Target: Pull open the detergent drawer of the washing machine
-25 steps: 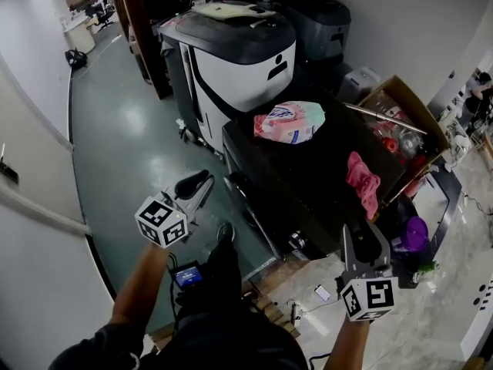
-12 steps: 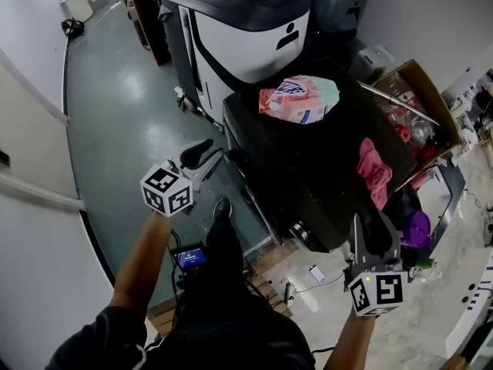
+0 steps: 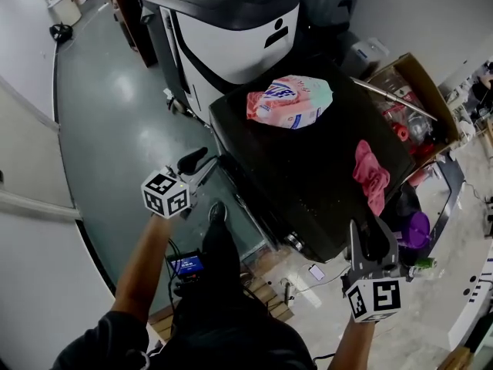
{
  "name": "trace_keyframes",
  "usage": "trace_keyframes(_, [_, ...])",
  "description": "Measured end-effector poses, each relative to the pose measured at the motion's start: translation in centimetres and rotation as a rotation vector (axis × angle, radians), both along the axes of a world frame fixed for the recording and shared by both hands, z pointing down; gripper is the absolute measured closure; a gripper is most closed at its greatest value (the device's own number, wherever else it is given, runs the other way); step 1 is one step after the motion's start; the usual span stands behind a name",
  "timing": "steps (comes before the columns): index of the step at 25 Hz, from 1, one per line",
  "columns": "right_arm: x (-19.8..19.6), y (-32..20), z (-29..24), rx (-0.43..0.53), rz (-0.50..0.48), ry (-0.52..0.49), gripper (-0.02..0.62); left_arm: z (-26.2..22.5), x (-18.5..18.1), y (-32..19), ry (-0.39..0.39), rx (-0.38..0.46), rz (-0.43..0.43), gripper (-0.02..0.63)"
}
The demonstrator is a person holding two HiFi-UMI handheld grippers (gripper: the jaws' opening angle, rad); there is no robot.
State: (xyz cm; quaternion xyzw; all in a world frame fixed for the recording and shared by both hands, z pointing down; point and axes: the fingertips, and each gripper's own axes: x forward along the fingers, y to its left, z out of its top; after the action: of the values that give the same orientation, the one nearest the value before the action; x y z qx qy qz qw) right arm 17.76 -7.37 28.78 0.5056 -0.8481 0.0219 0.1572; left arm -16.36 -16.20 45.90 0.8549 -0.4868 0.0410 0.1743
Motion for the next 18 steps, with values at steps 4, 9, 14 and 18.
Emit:
trace_keyframes(4, [-0.1, -0.6, 0.6, -0.011, 0.003, 0.011, 0.474, 2.3, 0.2, -1.5, 0.033, -0.038, 0.010, 0.405])
trace_keyframes(9, [-0.1, -1.0, 1.7, -0.035, 0.007, 0.031, 0.474, 5.2, 0.1, -3.4, 0.151, -0.100, 0.000, 0.399])
trace_keyframes(14, [0.3, -1.0, 2.4, -0.055, 0.017, 0.043, 0.474, 7.8, 0.4, -4.6, 0.280, -0.149, 0.017, 0.365])
trace_keyframes(18, [0.3, -1.2, 3.4, -0.074, 0.023, 0.051, 0.474, 9.5, 0.3, -5.6, 0.361, -0.171, 0.037, 0.350])
